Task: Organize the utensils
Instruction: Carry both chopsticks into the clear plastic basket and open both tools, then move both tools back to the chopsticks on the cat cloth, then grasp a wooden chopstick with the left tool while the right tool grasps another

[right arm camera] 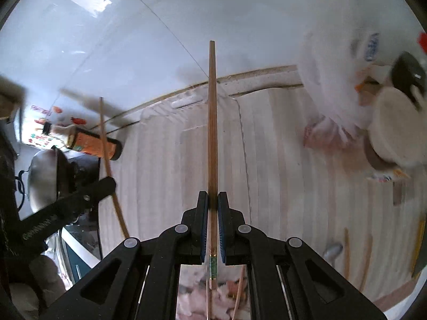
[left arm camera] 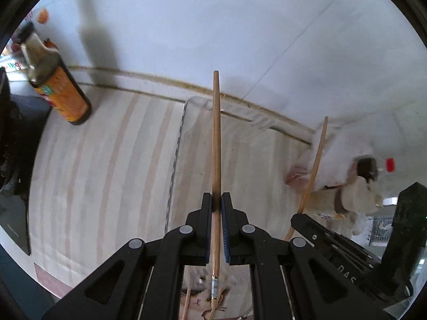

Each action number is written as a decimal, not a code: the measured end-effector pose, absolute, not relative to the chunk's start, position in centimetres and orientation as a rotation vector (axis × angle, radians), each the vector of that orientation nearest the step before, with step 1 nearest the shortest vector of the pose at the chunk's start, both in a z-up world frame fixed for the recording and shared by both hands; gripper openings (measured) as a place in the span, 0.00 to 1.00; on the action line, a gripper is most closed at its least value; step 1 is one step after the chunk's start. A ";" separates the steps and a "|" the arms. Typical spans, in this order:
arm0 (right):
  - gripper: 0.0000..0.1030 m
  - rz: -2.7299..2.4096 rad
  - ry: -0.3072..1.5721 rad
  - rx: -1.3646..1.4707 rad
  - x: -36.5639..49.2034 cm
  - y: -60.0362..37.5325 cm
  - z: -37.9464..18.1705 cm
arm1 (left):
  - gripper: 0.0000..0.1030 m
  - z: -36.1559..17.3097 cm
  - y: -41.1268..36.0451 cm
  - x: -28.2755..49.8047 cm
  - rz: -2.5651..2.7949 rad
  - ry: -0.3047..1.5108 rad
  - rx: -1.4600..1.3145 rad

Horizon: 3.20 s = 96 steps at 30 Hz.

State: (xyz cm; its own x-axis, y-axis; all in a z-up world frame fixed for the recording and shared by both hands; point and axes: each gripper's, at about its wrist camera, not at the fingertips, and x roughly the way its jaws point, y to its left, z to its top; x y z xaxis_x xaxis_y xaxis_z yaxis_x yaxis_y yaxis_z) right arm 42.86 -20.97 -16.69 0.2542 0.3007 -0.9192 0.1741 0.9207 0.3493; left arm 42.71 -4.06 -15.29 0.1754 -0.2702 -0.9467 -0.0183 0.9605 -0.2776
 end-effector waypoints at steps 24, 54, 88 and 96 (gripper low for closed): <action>0.60 0.045 1.388 0.217 42.9 -19.0 -20.1 | 1.00 -13.2 -2.7 41.1 -0.001 1.153 0.010; 0.98 -0.083 1.260 0.180 27.0 -18.5 -17.1 | 1.00 -14.2 -0.5 27.1 0.106 1.044 0.290; 0.06 -0.086 1.540 0.259 21.2 -21.3 -30.8 | 0.21 -30.0 -6.3 20.3 -0.233 1.488 0.210; 0.06 -0.089 1.546 0.235 21.3 -19.9 -31.3 | 0.05 -29.8 -3.1 21.0 -0.152 1.504 0.203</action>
State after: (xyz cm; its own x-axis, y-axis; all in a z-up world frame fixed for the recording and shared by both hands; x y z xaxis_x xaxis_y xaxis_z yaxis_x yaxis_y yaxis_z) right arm 21.33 -19.94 -31.31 0.0267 0.0908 -0.9955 0.2040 0.9744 0.0943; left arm 21.01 -3.05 -29.83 0.0622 0.0260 -0.9977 0.2246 0.9736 0.0394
